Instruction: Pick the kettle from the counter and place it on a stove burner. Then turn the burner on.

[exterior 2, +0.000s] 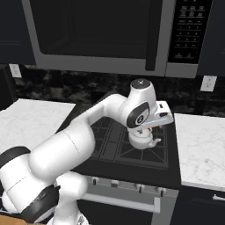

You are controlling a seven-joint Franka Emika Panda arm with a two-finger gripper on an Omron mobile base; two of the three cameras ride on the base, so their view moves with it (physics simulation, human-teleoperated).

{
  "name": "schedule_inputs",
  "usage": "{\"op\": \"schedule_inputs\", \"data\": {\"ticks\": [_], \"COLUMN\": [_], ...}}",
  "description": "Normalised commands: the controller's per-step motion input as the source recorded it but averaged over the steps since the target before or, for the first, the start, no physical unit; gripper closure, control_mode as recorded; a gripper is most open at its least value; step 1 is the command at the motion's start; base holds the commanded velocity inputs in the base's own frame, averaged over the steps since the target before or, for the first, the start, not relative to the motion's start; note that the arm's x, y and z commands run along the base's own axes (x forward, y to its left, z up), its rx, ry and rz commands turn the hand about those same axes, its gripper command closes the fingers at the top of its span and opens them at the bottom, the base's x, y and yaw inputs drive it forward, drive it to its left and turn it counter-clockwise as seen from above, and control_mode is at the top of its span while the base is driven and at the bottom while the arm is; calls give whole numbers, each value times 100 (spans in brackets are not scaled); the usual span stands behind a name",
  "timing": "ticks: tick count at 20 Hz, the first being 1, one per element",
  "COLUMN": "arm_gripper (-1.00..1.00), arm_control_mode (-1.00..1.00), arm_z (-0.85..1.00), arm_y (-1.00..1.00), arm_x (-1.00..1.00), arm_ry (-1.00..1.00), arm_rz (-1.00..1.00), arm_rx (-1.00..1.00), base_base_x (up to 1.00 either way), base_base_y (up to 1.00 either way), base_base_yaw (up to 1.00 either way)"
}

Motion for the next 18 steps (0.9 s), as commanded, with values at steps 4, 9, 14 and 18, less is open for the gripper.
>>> {"op": "schedule_inputs", "data": {"ticks": [4, 9, 14, 18], "arm_gripper": [-100, -100, -100, -100], "arm_control_mode": [-100, -100, -100, -100], "arm_z": [0, 0, -10, -28], "arm_y": [-20, -22, -5, 0], "arm_x": [-58, -49, -22, 0], "arm_ry": [-16, -21, -31, -34], "arm_rz": [-18, -18, -13, -7], "arm_rx": [18, 22, 26, 25], "base_base_x": [0, 0, 0, 0], "base_base_y": [0, 0, 0, 0], "base_base_yaw": [0, 0, 0, 0]}}
